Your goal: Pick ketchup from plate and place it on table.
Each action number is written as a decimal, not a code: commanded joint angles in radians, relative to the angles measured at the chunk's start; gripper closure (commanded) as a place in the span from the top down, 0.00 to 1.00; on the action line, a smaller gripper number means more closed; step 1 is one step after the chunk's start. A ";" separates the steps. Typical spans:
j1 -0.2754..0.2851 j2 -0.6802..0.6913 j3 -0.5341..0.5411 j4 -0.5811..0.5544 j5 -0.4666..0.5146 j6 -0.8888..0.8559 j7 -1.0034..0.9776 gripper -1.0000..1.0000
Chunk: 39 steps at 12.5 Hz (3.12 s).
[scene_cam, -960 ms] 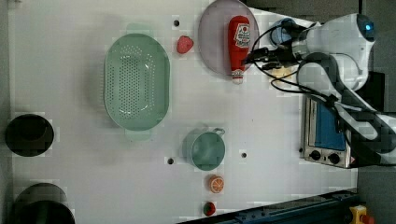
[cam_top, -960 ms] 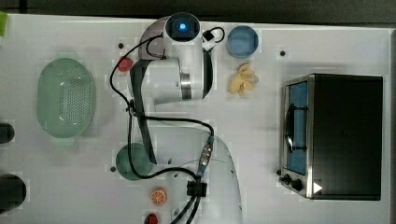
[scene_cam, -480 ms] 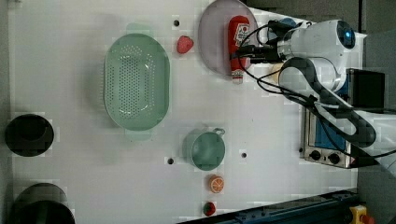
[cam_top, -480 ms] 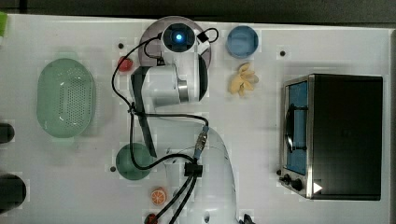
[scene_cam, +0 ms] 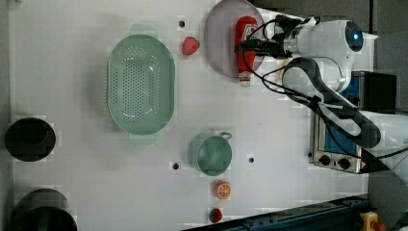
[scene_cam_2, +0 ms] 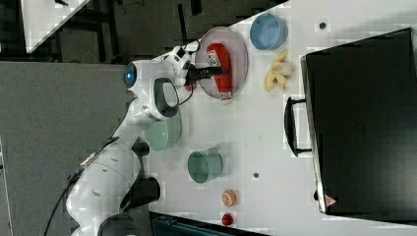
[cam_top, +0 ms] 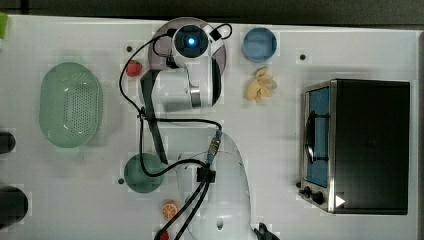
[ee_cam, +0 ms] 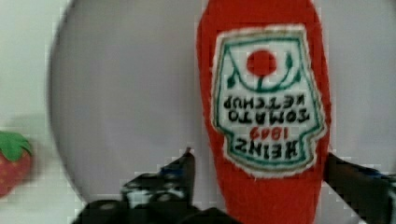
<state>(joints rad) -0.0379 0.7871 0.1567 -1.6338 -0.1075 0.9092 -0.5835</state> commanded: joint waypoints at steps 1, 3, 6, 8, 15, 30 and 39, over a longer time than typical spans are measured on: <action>-0.005 0.014 -0.001 0.013 0.000 0.009 -0.028 0.60; -0.005 0.010 0.003 0.021 0.000 0.009 -0.027 0.58; -0.007 -0.026 0.003 0.050 0.003 -0.009 0.007 0.58; -0.014 -0.086 0.003 0.060 0.005 -0.078 0.052 0.58; -0.080 -0.367 0.002 0.055 0.106 -0.375 0.079 0.58; -0.128 -0.778 -0.080 -0.413 0.176 -0.461 0.221 0.58; -0.127 -0.727 -0.042 -0.774 0.057 -0.083 0.307 0.58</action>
<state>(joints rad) -0.1635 0.0576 0.1276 -2.4219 -0.0492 0.8022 -0.3462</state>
